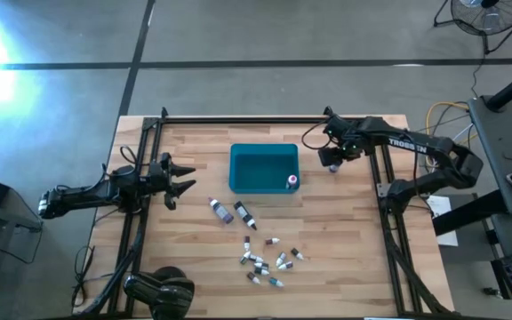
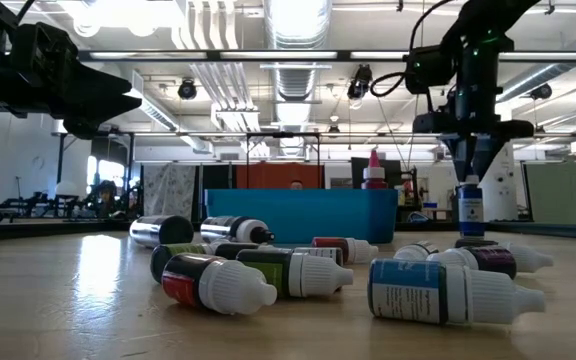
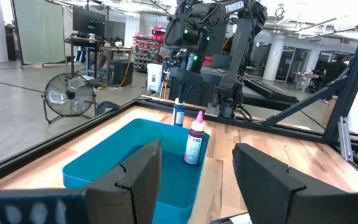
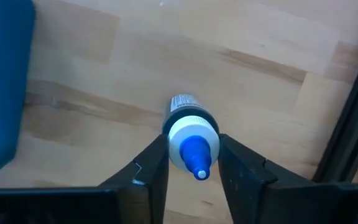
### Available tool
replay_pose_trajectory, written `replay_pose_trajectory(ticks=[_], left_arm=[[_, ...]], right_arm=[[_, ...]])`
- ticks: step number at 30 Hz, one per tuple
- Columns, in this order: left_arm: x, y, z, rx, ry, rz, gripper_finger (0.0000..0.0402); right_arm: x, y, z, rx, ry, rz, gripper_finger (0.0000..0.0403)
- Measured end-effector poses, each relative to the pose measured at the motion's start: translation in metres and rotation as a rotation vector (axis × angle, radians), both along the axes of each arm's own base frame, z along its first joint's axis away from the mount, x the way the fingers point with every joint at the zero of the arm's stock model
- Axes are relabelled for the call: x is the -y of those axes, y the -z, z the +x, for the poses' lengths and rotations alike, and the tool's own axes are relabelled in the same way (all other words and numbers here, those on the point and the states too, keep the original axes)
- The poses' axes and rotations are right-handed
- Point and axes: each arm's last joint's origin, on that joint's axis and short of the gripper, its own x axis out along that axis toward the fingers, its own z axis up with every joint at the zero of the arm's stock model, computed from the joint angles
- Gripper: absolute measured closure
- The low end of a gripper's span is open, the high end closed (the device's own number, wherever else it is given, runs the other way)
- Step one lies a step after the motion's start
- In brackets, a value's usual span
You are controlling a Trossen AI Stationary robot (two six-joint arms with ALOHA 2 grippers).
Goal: Pick & Place food coloring
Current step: Put the blue food coloring bottle into the blue bin
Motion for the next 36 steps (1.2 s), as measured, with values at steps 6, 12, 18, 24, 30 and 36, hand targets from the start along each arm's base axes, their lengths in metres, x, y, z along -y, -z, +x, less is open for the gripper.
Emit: replay_pose_trajectory(ticks=[6, 12, 18, 24, 30, 36], left_arm=[[0.000, 0.000, 0.000, 0.000, 0.000, 0.000, 0.0226], [0.000, 0.000, 0.000, 0.000, 0.000, 0.000, 0.0226], [0.000, 0.000, 0.000, 0.000, 0.000, 0.000, 0.0226], [0.000, 0.000, 0.000, 0.001, 0.000, 0.000, 0.0226], [0.000, 0.000, 0.000, 0.001, 0.000, 0.000, 0.0226], [0.000, 0.000, 0.000, 0.000, 0.000, 0.000, 0.0226]], right_arm=[[-0.002, -0.055, 0.017, 0.119, -0.122, -0.133, 0.0296], [-0.006, -0.108, 0.053, 0.204, -0.257, -0.244, 0.0297], [0.002, -0.104, 0.096, 0.131, -0.364, -0.175, 0.0297], [0.005, -0.089, 0.130, 0.114, -0.458, -0.105, 0.0298], [0.010, -0.082, 0.145, 0.125, -0.483, -0.065, 0.0298], [0.018, -0.054, 0.160, 0.060, -0.498, -0.028, 0.0298]])
